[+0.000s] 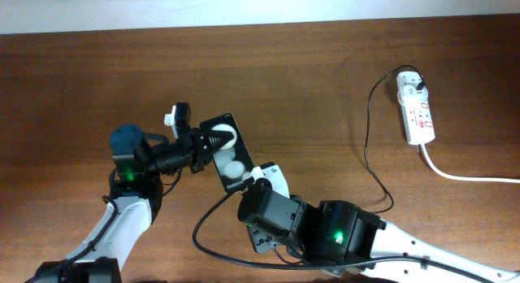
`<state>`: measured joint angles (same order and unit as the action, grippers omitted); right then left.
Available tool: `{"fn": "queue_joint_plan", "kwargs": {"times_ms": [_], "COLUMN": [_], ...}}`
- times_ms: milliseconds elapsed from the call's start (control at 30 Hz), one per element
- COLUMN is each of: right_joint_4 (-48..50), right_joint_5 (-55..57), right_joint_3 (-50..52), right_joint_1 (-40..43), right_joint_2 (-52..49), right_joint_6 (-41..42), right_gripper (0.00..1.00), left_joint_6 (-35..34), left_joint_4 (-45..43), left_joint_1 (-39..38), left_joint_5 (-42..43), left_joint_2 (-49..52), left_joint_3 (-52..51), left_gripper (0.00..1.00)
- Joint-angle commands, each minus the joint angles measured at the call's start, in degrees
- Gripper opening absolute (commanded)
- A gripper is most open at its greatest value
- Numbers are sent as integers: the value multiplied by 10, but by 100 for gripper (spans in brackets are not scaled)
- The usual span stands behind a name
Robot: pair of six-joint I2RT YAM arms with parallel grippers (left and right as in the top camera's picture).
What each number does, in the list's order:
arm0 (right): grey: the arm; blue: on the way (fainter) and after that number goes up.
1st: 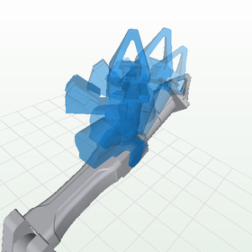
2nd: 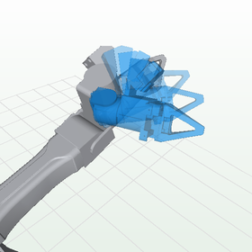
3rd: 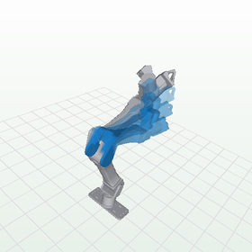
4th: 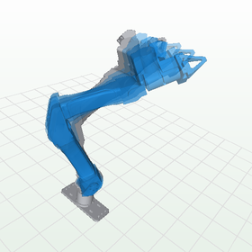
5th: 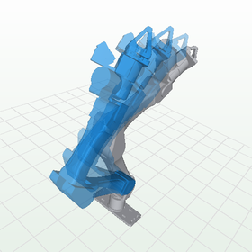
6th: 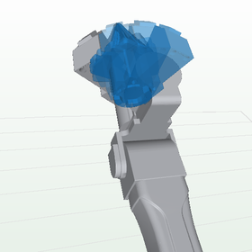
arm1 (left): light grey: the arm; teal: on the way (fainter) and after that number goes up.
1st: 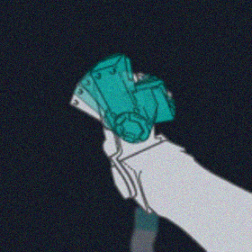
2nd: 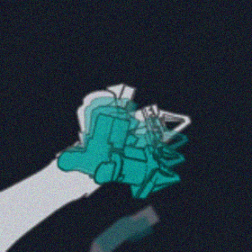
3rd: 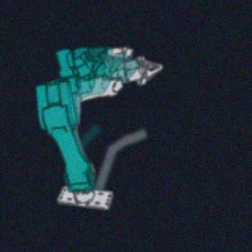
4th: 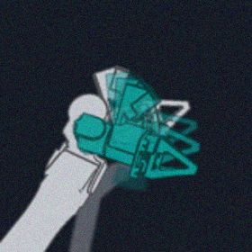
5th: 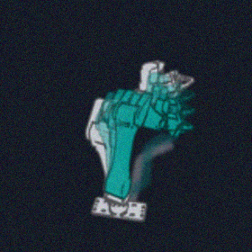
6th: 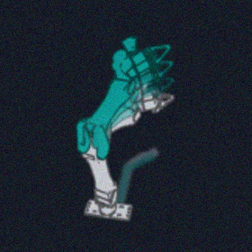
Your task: Plug charger to phone and switch on socket
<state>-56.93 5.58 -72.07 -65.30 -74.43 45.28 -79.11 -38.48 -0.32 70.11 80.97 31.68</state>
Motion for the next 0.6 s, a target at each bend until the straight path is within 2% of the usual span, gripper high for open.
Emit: {"fn": "queue_joint_plan", "kwargs": {"times_ms": [0,567], "right_joint_4": [2,-18], "right_joint_5": [20,7], "right_joint_3": [5,5], "right_joint_1": [-3,-3], "right_joint_2": [-1,21], "right_joint_6": [22,33], "right_gripper": [4,4], "left_joint_6": [14,14], "left_joint_4": [-5,-5], "left_joint_1": [0,0], "left_joint_5": [11,-7], "left_joint_2": [-1,-1], "left_joint_3": [7,7], "left_gripper": [0,0]}}
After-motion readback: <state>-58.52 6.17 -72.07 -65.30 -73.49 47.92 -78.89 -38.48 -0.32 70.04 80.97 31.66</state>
